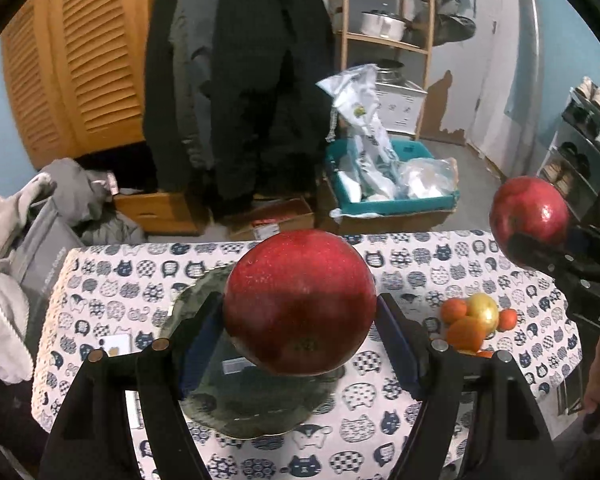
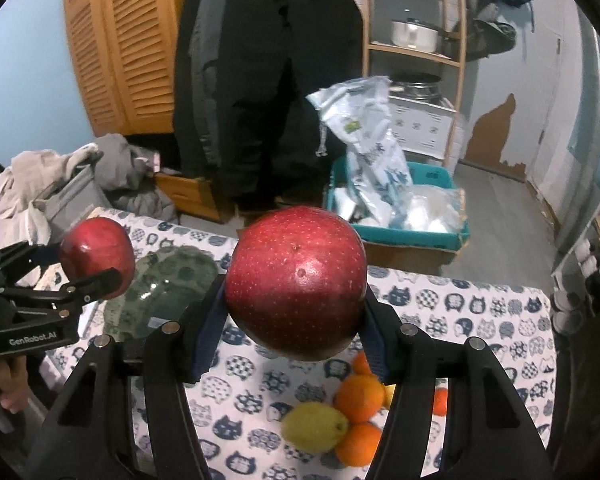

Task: Organize fruits
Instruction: 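Lift both red apples and carry them over the green glass bowl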

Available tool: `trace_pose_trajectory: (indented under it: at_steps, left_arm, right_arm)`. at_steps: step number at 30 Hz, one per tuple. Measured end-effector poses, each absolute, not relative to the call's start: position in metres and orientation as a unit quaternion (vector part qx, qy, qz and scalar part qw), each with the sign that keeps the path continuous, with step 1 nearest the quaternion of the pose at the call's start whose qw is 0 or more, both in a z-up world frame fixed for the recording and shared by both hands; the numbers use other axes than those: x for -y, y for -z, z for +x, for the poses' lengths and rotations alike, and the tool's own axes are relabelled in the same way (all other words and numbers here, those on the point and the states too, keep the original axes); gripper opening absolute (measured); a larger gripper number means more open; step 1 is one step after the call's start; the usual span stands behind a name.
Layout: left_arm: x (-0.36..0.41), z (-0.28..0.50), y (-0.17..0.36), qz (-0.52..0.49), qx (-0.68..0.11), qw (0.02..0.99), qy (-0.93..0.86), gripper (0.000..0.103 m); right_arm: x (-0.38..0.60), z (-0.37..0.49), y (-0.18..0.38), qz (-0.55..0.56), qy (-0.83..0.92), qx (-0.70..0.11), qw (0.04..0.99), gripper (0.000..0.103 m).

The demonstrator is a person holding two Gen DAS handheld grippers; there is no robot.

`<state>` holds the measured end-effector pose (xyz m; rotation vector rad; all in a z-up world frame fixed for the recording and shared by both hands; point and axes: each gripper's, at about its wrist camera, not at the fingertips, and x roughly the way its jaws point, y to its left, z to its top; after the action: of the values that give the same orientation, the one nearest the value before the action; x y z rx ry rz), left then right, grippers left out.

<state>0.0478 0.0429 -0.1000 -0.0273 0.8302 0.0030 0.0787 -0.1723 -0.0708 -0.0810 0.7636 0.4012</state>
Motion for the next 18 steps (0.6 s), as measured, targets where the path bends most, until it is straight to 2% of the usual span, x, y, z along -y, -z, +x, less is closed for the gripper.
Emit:
trace_pose_trajectory:
  at_steps: [18]
  left_arm:
    - [-0.124,0.046,0.139,-0.045,-0.439,0.895,-0.063,0.077]
  right_arm:
    - [0.071,0.100,0.096,-0.046,-0.259,-0.403,0.877,0.060]
